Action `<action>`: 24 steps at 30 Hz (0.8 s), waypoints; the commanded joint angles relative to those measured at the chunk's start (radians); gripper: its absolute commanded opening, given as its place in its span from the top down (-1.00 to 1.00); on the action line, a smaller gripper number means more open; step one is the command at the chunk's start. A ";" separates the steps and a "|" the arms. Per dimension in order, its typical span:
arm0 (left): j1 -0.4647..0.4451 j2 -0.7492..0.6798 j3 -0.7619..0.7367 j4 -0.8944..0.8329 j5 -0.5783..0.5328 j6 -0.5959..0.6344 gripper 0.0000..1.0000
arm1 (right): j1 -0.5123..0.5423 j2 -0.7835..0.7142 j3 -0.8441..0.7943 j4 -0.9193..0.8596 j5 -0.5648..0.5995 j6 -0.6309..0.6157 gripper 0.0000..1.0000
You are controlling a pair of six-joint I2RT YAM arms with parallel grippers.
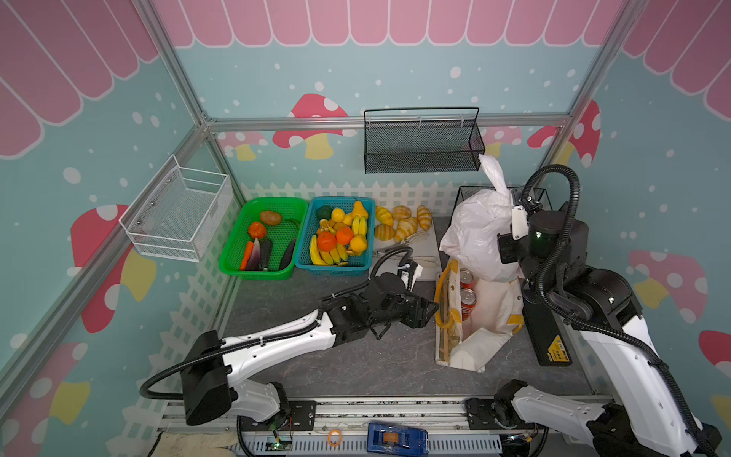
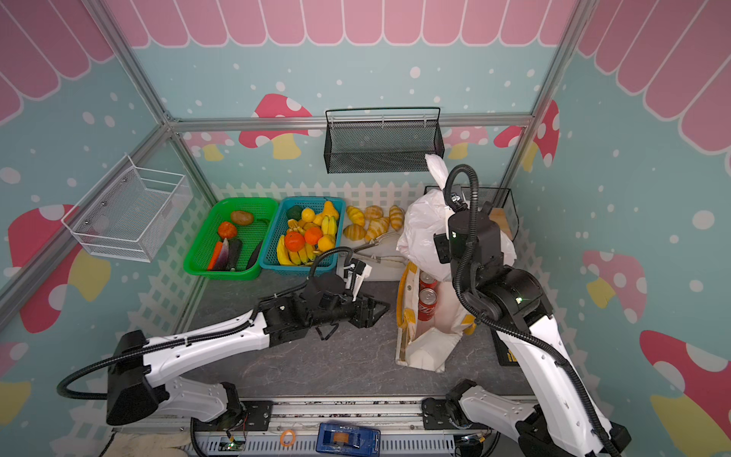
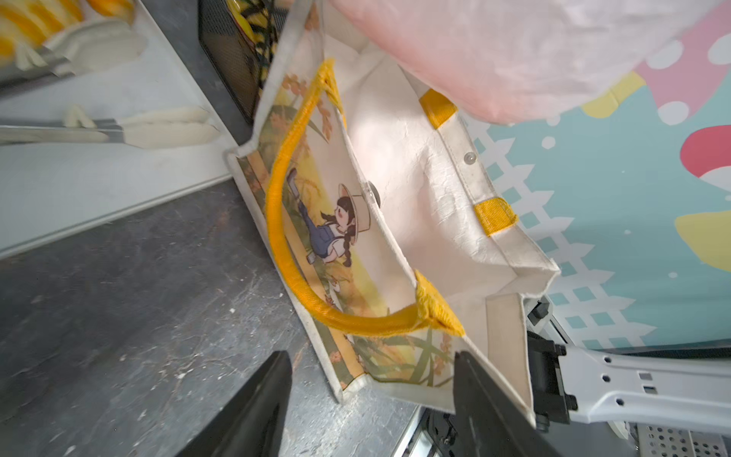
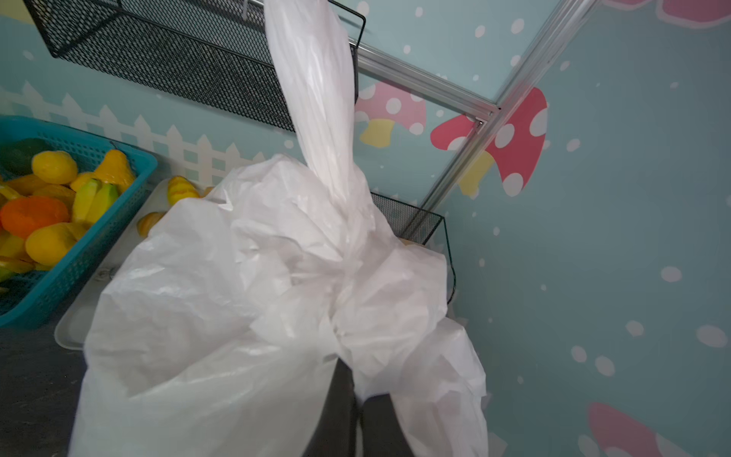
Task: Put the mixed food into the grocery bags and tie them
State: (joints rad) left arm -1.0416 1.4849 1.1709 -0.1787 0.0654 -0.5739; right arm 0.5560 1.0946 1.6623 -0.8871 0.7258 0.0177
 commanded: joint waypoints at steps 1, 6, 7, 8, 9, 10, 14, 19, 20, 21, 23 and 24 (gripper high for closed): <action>-0.005 0.110 0.109 0.030 0.047 -0.068 -0.35 | -0.003 -0.014 -0.029 -0.105 0.095 0.034 1.00; -0.005 0.284 0.239 0.026 0.080 -0.091 -0.25 | -0.005 -0.031 -0.058 -0.207 0.089 0.080 1.00; -0.005 0.311 0.256 0.026 0.081 -0.100 -0.18 | -0.004 -0.035 -0.060 -0.220 0.080 0.083 1.00; -0.003 0.327 0.267 0.028 0.088 -0.103 -0.10 | -0.004 -0.038 -0.061 -0.232 0.066 0.083 1.00; -0.004 0.335 0.272 0.033 0.083 -0.106 -0.02 | -0.005 -0.040 -0.060 -0.249 0.049 0.087 1.00; -0.003 0.334 0.270 0.041 0.073 -0.106 0.09 | -0.005 -0.039 -0.055 -0.265 0.036 0.088 1.00; 0.015 0.290 0.199 0.104 0.028 -0.130 0.66 | -0.006 -0.039 -0.013 -0.321 -0.080 0.083 1.00; 0.044 0.220 0.092 0.180 0.003 -0.174 1.00 | -0.005 -0.011 -0.020 -0.359 -0.288 0.076 1.00; 0.045 0.204 0.073 0.196 -0.001 -0.179 1.00 | -0.005 -0.006 -0.034 -0.350 -0.348 0.071 1.00; 0.045 0.191 0.059 0.201 -0.014 -0.182 1.00 | -0.006 0.000 -0.045 -0.343 -0.398 0.071 1.00; 0.045 0.159 0.024 0.224 -0.037 -0.190 1.00 | -0.006 0.006 -0.093 -0.314 -0.473 0.073 1.00; 0.045 0.145 0.010 0.234 -0.047 -0.197 1.00 | -0.005 0.014 -0.118 -0.302 -0.500 0.077 1.00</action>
State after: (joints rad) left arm -1.0031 1.6932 1.2079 -0.0261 0.0818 -0.7326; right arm 0.5510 1.0863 1.5993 -1.1889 0.3950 0.0872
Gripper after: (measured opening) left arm 0.048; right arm 0.055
